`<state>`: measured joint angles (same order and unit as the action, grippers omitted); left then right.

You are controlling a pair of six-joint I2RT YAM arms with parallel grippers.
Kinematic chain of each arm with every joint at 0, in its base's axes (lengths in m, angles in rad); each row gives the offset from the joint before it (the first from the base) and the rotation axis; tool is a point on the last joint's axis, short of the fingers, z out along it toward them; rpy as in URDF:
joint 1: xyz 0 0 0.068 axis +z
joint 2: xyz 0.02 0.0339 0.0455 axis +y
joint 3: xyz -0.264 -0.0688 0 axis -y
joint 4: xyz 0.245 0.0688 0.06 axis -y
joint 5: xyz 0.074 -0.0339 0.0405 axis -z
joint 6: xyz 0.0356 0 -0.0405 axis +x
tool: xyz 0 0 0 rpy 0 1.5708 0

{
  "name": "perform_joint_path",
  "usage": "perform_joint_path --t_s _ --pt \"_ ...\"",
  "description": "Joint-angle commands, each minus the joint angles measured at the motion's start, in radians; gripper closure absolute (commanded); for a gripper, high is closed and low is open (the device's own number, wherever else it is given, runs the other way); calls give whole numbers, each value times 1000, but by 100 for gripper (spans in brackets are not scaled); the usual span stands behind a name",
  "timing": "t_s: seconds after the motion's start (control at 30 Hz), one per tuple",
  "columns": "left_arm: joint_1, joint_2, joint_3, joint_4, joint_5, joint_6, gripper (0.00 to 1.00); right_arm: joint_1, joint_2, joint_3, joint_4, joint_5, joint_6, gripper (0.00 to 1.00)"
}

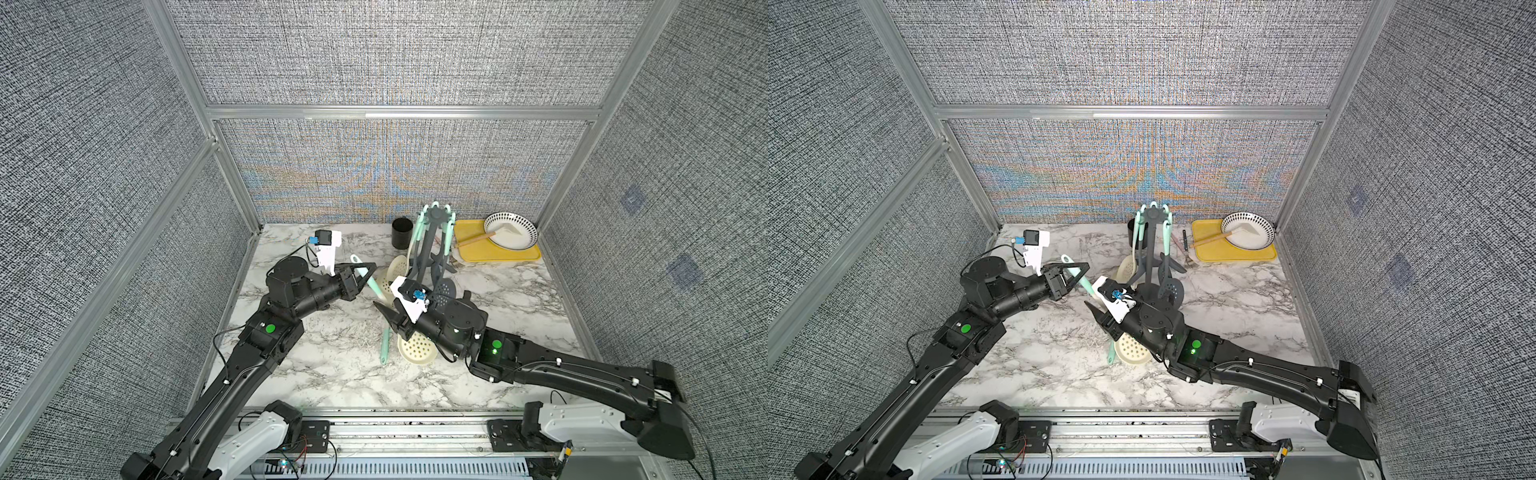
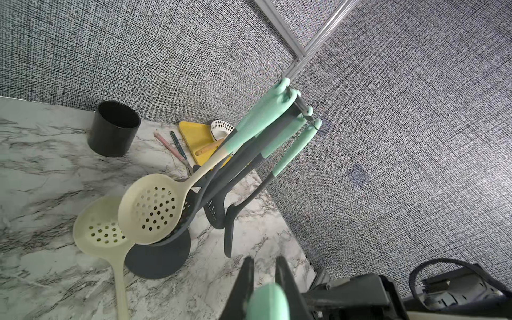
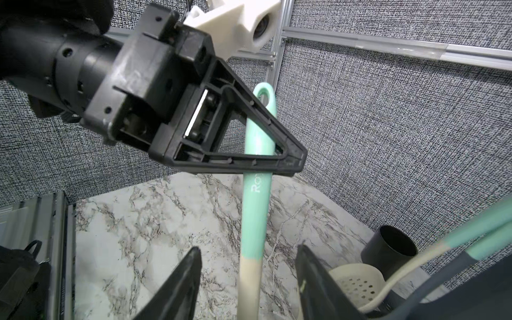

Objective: Hang the skimmer on the kitchen utensil rack
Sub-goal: Pick up the skimmer from the center of the board.

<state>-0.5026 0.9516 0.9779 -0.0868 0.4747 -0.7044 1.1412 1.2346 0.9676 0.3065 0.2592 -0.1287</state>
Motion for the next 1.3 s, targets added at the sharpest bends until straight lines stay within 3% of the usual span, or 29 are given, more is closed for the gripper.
perform_joint_path --t_s 0.0,0.07,0.53,0.77,0.8,0.83,0.9,0.97,1.27 --pt "-5 2 2 30 2 8 98 -1 28 27 34 28 1 50" --pt "-6 3 2 32 1 8 98 -4 46 38 31 32 0 57" --pt "-11 7 2 32 0 10 98 -25 96 46 37 24 20 75" --pt "-11 7 -1 38 -4 5 98 -26 83 29 50 8 33 100" --pt "-10 8 -1 39 -4 5 94 -26 76 22 56 10 38 100" --pt "-10 9 1 41 -2 5 82 -26 68 15 62 13 44 100" --pt "-10 11 -2 67 10 1 38 -26 46 -3 70 18 61 100" --pt "-11 10 -7 109 22 -3 3 -26 23 -24 73 37 87 100" --pt "-25 -38 -79 325 20 70 1 -30 -235 -218 29 253 198 100"
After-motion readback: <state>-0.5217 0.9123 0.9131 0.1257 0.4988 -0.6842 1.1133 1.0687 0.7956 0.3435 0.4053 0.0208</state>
